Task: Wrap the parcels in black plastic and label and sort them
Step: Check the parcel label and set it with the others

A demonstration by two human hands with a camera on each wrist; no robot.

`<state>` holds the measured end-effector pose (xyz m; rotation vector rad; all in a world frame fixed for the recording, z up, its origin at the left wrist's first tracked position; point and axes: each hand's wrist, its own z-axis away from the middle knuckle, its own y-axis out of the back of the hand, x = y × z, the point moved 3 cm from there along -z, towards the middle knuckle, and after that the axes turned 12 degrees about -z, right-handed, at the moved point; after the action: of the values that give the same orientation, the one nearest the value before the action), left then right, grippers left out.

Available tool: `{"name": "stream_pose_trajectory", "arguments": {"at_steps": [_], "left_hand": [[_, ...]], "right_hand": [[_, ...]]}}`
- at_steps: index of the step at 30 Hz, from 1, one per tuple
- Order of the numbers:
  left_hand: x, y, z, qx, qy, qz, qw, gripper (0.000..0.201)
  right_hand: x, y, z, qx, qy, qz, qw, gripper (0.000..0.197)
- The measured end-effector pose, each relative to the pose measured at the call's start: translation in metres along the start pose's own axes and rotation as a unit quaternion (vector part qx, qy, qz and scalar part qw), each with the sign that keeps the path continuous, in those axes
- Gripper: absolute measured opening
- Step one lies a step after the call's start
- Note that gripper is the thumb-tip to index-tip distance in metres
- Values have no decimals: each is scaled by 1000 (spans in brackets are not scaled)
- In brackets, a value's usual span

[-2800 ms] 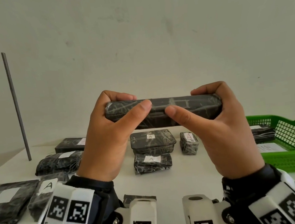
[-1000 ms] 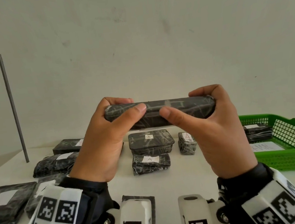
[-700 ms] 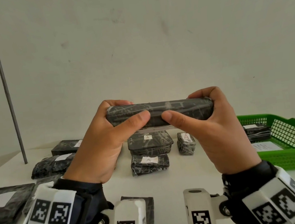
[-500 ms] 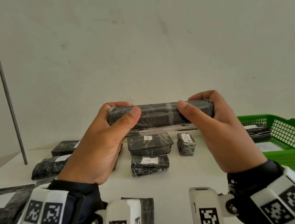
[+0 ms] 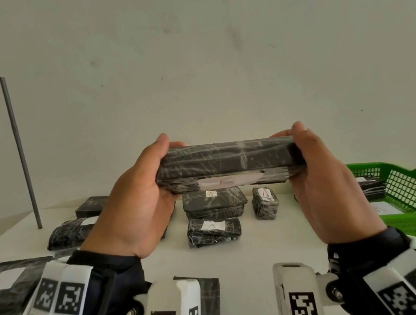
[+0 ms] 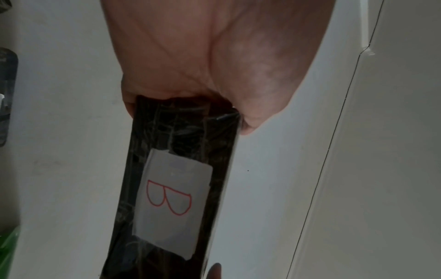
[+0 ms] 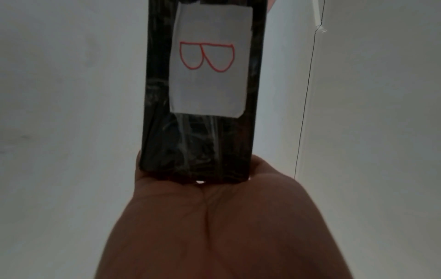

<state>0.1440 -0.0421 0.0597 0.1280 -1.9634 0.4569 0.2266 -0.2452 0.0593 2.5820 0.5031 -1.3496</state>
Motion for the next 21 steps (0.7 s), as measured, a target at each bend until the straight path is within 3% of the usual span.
{"name": "stream_pose_trajectory", "arguments": {"at_steps": [2,5,7,9,12,15,17,19,21], "left_hand": [[-1,-2,0,9,-1,2,1000,33],[-2,-4,-1,32,4,-22,999,32],[-4,-2,-2,48,17,-29,998,33],[-2,3,-3,56,24,-31,998,33],[0,15,-5,61,45,-57,995,36],[-5,21,-6,72,54,-155,984,37],[-4,17,-5,76,-4,-267,961,30],[2,5,1,27,-72,-327,942,41],[3,-11,9,-75,-109,-337,932,67]], "right_hand": [[-1,-4,0,9,28,-5,1000,52],[0,-7,-1,25,5,-78,997,52],[2,-7,-2,-6,-11,-87,996,53],[1,-7,0,-63,-20,-52,996,42],[-8,-4,3,-99,6,-8,995,46],[-12,1,2,-66,45,-8,997,50],[-12,1,2,-46,56,-4,997,54],[-12,-2,4,-34,72,31,996,55],[-14,-11,8,-23,95,72,993,56]]}}
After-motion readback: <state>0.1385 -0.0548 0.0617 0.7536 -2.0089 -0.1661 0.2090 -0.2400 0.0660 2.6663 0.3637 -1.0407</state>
